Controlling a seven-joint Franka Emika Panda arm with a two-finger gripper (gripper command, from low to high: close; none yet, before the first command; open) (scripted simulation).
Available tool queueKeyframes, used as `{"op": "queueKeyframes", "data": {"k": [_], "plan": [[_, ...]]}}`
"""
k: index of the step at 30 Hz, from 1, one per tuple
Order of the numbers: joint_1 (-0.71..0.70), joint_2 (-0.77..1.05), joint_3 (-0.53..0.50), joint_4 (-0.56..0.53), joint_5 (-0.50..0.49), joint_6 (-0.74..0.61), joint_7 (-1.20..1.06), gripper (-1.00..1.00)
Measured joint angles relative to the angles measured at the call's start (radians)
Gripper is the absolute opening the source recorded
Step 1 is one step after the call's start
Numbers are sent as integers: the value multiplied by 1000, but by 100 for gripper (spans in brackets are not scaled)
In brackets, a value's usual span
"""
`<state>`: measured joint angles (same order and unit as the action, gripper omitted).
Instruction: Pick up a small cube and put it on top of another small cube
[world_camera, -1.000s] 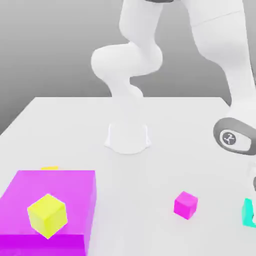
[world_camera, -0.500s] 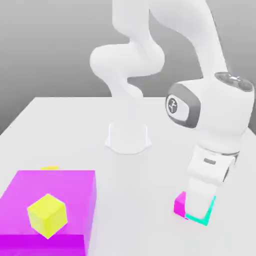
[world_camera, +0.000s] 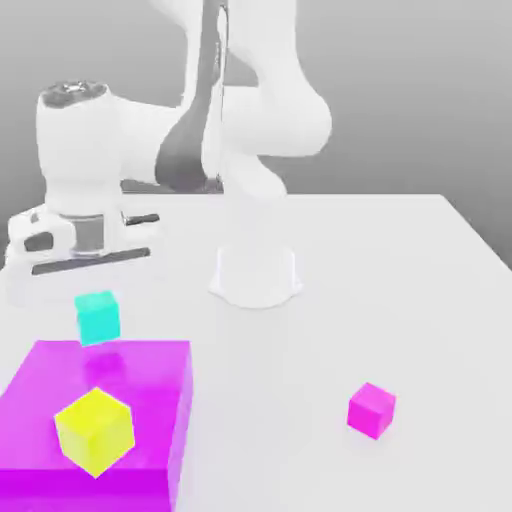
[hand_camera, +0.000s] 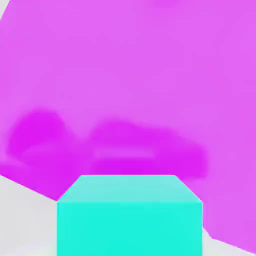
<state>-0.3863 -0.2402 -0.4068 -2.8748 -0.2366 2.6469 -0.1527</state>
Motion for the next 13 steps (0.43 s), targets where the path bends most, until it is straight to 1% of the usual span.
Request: {"op": "queueKeyframes", "data": {"k": [3,7,11,12,13], "plan": [[3,34,-41,-15,44,47,-49,-100],[47,133,-69,-15,132,144,-113,-100],[73,251,-55,-16,279,252,-216,-100],[75,267,-48,-16,303,266,-232,100],[74,267,-48,-16,303,266,-232,100]]}}
